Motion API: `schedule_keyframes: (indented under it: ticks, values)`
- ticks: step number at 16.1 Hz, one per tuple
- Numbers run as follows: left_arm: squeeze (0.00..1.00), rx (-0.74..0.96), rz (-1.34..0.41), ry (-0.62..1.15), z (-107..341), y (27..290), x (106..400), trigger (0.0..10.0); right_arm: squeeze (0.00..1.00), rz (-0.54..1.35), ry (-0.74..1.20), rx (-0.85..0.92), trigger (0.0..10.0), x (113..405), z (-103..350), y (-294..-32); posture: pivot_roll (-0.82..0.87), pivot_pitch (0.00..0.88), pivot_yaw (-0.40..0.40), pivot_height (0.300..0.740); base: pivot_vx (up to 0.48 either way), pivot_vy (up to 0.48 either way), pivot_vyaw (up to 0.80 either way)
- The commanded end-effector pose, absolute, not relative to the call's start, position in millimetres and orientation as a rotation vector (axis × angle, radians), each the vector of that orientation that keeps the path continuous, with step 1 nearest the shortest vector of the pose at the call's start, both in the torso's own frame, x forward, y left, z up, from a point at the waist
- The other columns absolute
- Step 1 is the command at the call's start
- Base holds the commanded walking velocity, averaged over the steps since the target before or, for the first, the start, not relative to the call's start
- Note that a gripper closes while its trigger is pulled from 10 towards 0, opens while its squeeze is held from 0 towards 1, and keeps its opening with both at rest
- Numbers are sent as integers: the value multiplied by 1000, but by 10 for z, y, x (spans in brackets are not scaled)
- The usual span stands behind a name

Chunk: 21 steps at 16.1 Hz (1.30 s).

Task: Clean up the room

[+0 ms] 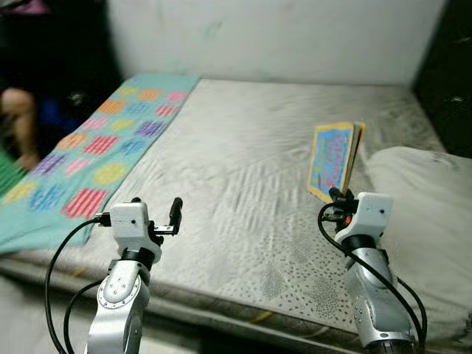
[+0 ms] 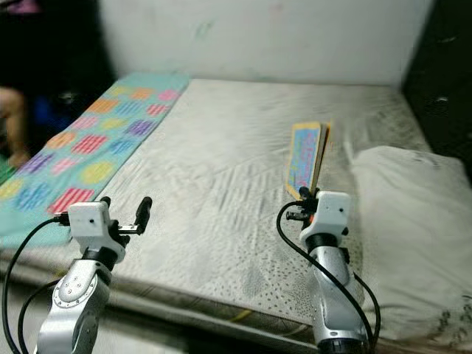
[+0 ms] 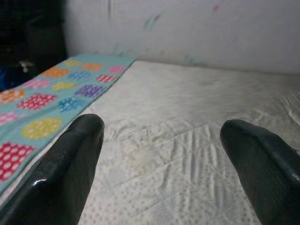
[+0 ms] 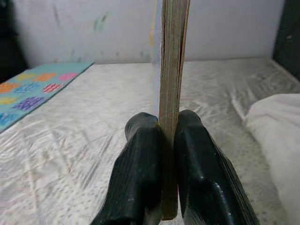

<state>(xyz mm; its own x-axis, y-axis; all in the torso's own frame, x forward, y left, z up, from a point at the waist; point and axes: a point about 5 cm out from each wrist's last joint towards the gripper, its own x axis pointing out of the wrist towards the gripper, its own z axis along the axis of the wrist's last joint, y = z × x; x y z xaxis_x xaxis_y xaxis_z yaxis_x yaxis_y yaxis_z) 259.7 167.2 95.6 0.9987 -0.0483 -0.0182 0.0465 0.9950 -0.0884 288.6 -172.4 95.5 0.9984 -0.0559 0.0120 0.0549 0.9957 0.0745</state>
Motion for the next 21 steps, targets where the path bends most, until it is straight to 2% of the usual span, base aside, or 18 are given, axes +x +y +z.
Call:
schedule_keyframes:
  ticks: [1,7,12,17,21]
  values:
    - [0,-85,-41,16,973,1696,2613,10000,0,-48,-54,68,10000,2936,1058,-1698,-116,0,3,740,0,0,0]
    - [0,-91,-63,20,972,1667,2612,10000,0,-70,-52,64,10000,2945,1059,-1725,-117,0,4,740,0,0,0]
    - [0,-92,-60,19,971,1663,2609,10000,0,-76,-51,64,10000,2947,1061,-1739,-118,0,3,740,0,-446,0]
    - [0,-117,-47,22,962,1679,2598,10000,0,-84,-41,72,10000,2950,1051,-1753,-118,0,3,740,0,0,0]
    - [0,-132,-71,23,962,1656,2594,10000,0,-85,-36,78,10000,2951,1047,-1758,-119,0,3,740,0,0,-800]
